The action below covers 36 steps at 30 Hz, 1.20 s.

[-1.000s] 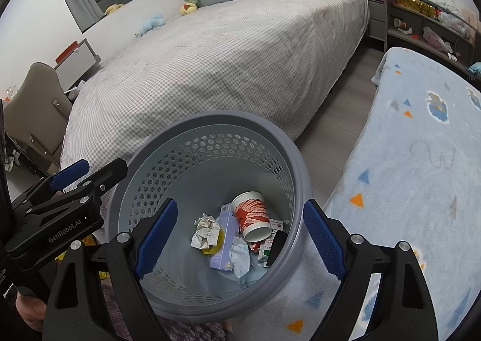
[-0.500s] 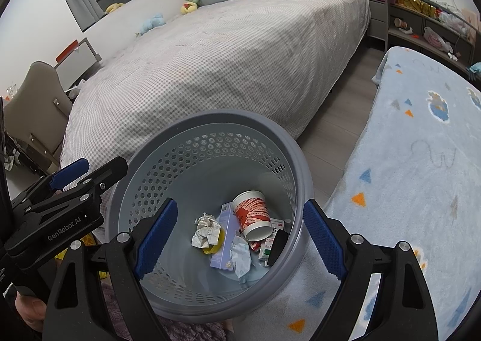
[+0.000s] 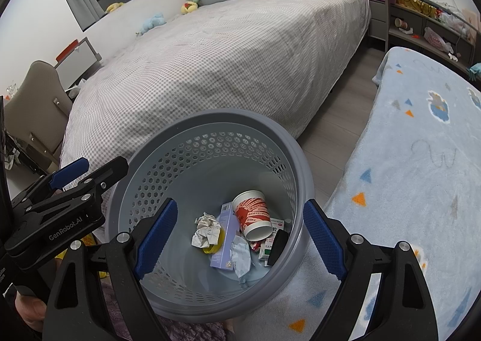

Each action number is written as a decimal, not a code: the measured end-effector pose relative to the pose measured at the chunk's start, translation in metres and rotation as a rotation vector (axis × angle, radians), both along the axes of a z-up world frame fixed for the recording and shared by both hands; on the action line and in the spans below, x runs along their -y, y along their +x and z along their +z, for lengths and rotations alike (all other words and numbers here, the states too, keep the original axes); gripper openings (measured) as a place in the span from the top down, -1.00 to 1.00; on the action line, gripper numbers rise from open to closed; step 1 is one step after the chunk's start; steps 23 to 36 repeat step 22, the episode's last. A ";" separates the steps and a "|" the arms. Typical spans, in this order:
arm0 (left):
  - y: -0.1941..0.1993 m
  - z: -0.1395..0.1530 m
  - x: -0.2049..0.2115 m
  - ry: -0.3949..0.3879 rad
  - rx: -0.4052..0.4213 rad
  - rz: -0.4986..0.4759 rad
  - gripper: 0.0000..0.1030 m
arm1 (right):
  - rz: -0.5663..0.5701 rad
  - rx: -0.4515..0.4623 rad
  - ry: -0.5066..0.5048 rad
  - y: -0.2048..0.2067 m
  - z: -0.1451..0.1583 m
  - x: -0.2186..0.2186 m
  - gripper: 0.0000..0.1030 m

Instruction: Collect trash

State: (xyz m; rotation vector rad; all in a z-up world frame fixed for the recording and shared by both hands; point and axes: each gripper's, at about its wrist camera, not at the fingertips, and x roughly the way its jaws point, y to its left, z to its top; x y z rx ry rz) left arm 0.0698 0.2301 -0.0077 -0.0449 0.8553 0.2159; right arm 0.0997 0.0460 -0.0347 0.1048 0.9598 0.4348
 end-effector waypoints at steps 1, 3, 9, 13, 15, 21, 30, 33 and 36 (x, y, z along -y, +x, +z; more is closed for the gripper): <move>0.000 0.000 0.000 -0.001 0.000 0.001 -0.53 | 0.000 0.000 0.000 0.000 0.000 0.000 -0.63; 0.000 0.000 0.000 -0.001 0.000 0.001 -0.53 | 0.000 -0.001 0.000 0.000 0.000 0.000 -0.63; -0.001 -0.002 -0.001 -0.006 -0.001 0.002 -0.53 | 0.001 0.000 0.000 0.000 0.000 0.000 -0.63; -0.001 -0.002 -0.001 -0.006 -0.005 0.007 -0.53 | 0.000 -0.001 0.000 0.000 0.000 0.000 -0.63; -0.001 -0.003 -0.001 -0.005 -0.007 0.009 -0.53 | 0.000 -0.001 0.000 0.000 0.000 0.000 -0.63; 0.000 -0.002 -0.001 -0.002 -0.007 0.010 -0.53 | 0.000 -0.001 -0.001 0.000 0.000 0.000 -0.63; 0.000 -0.002 -0.001 -0.003 -0.007 0.010 -0.53 | 0.000 -0.001 -0.001 0.000 0.000 0.000 -0.63; 0.000 -0.002 -0.001 -0.003 -0.007 0.010 -0.53 | 0.000 -0.001 -0.001 0.000 0.000 0.000 -0.63; 0.000 -0.002 -0.001 -0.003 -0.007 0.010 -0.53 | 0.000 -0.001 -0.001 0.000 0.000 0.000 -0.63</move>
